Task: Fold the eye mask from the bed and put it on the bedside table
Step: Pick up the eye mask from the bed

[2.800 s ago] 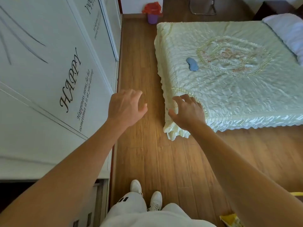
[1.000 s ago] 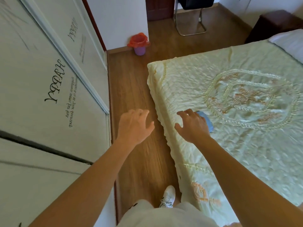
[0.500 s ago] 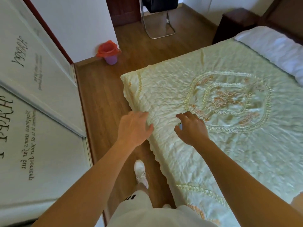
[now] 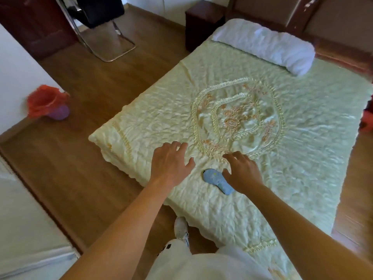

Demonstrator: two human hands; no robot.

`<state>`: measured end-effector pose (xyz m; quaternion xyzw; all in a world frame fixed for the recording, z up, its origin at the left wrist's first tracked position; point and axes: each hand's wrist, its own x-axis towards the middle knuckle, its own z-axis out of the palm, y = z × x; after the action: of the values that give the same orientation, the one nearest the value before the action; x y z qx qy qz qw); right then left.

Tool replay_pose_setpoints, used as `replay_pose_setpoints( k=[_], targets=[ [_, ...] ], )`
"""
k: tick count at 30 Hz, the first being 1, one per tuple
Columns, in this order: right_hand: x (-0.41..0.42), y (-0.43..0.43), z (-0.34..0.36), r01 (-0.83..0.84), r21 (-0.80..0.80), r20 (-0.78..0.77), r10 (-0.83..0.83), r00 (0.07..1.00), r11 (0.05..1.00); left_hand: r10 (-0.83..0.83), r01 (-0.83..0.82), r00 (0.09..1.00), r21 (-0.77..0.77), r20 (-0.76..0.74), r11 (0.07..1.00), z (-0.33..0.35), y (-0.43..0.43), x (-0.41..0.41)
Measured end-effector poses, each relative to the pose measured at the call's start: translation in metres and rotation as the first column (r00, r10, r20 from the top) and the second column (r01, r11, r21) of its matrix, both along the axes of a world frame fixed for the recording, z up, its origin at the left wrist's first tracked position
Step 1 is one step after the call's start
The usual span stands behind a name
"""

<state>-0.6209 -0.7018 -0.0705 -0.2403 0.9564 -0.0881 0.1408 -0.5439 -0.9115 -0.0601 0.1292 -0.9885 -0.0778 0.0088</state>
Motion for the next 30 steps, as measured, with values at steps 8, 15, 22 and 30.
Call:
replay_pose_setpoints(
  k=[8, 15, 22, 30],
  targets=[
    [-0.011, 0.025, -0.017, 0.260, 0.028, 0.008, -0.260, 0.966, 0.965, -0.298, 0.294, 0.952, 0.067, 0.065, 0.953, -0.030, 0.010, -0.071],
    [-0.015, 0.057, -0.049, 0.338, 0.071, 0.074, -0.343, 0.937, 0.939, -0.452, 0.445, 0.884, 0.082, 0.122, 0.892, -0.073, 0.039, -0.109],
    [-0.021, 0.068, -0.102, 0.317, 0.102, 0.171, -0.330, 0.928, 0.943, -0.486, 0.465, 0.851, 0.143, 0.198, 0.873, -0.138, 0.051, -0.121],
    [-0.041, 0.063, -0.206, 0.316, 0.149, 0.270, -0.346, 0.899, 0.937, -0.552, 0.528, 0.784, 0.163, 0.283, 0.833, -0.249, 0.053, -0.138]
  ],
)
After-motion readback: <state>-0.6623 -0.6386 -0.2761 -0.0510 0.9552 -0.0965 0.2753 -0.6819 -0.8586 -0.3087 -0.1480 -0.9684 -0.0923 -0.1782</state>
